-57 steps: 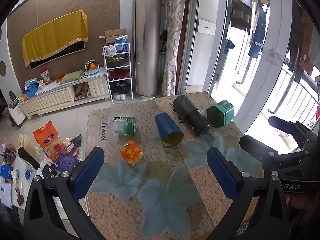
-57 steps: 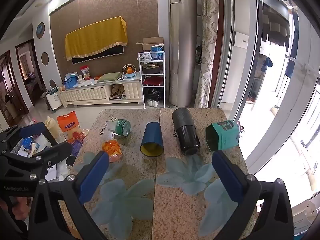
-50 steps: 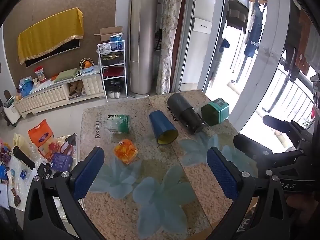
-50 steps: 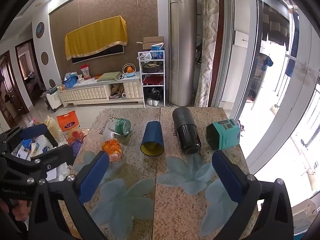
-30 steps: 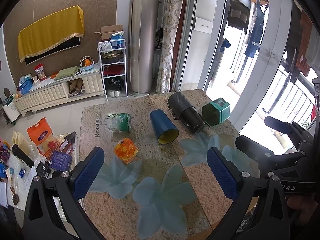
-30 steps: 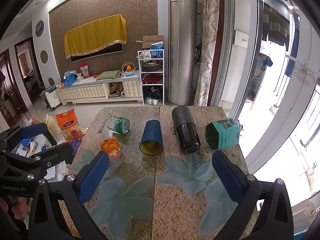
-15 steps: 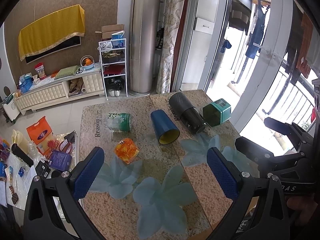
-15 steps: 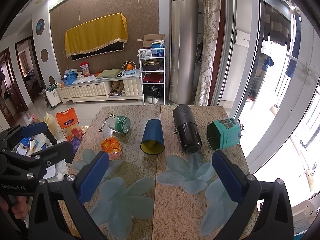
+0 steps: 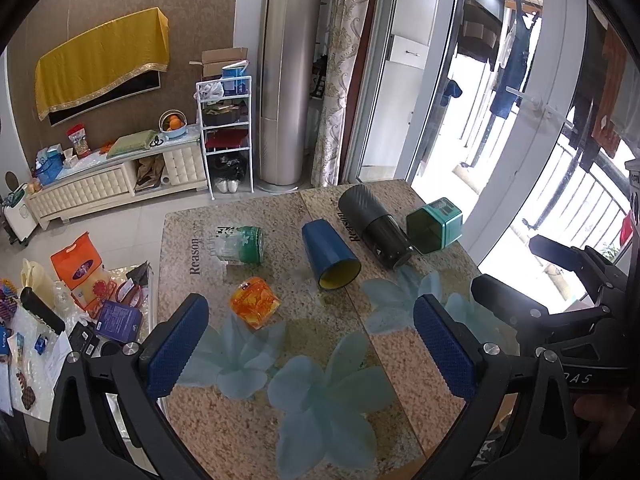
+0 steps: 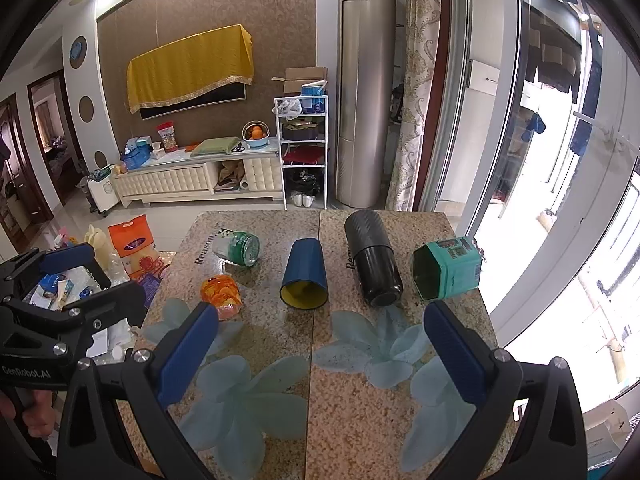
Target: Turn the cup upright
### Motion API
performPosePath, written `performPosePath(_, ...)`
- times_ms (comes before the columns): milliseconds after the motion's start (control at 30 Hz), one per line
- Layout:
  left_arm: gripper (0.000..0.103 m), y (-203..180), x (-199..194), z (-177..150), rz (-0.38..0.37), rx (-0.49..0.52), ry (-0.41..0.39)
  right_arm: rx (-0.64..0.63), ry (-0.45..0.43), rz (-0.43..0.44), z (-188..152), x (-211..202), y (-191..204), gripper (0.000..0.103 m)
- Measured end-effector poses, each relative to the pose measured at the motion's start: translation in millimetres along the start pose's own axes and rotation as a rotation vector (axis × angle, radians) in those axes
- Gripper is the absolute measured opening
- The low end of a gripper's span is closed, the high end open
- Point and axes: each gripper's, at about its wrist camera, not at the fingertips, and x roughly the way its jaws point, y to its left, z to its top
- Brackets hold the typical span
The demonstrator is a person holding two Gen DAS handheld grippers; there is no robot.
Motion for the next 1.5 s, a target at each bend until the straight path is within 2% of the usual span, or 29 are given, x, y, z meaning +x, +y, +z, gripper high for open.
performPosePath(267, 0.103, 5, 5, 4, -0.025, -0.002, 0.002, -0.01, 0.005, 0.0, 4, 3, 4, 0.103)
performPosePath(533, 0.103, 17, 25, 9, -0.07, -0.063, 0.034, 0.009, 0.093, -0.022, 17, 27, -14, 0.103)
performPosePath(900, 0.103, 31, 79, 23, -0.054, -0.123, 0.113, -0.016, 0.264, -0.009, 52, 106, -36, 0.103)
performPosePath(1133, 0.103, 25, 105, 33, -0.021, -0.079, 0.115, -0.056, 0.361, -0.004, 67, 159, -53, 0.103)
performPosePath(1500, 0.103, 15, 151, 34, 0.007, -0.079, 0.194, -0.099, 0.529, 0.011, 67, 228, -70, 0.103)
